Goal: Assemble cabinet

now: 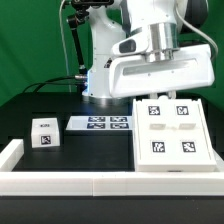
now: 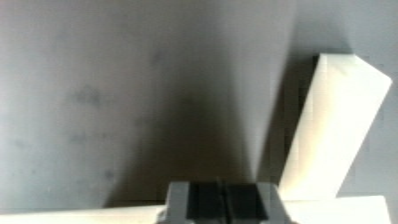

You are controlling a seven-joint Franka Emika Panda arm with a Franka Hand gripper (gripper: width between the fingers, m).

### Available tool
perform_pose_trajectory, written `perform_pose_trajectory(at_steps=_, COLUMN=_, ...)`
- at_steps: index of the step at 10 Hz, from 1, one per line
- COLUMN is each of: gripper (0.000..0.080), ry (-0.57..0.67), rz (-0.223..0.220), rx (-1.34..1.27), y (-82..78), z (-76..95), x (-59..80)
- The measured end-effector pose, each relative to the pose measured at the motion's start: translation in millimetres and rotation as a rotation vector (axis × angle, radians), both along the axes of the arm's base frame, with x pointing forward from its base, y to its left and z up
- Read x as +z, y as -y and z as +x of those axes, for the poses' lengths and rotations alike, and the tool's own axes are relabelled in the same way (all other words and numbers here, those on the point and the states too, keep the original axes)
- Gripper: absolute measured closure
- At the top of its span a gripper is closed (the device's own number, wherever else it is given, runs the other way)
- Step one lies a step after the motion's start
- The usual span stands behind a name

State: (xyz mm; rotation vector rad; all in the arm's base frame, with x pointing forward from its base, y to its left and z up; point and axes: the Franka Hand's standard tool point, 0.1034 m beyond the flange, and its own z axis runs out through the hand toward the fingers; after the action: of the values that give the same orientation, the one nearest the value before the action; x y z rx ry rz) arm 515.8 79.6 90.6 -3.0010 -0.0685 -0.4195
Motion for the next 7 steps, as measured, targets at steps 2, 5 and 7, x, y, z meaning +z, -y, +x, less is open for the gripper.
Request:
perform_pose_trajectory(at_steps=2, gripper=0.0797, ry=-0.014, rz=0.004, rx=0.008, y=-2.9, z=4.3, x=10.8)
perform_pose_trajectory(at_steps=5, gripper=0.0797, ry=-0.025, rz=0.007, rx=0.022, y=-9.1, z=8.1, x=13.1)
perform_pose_trajectory(at_steps=7, gripper=0.0797, ry=-0.029, rz=0.007, rx=0.023, y=-8.9, z=8.1, x=13.4)
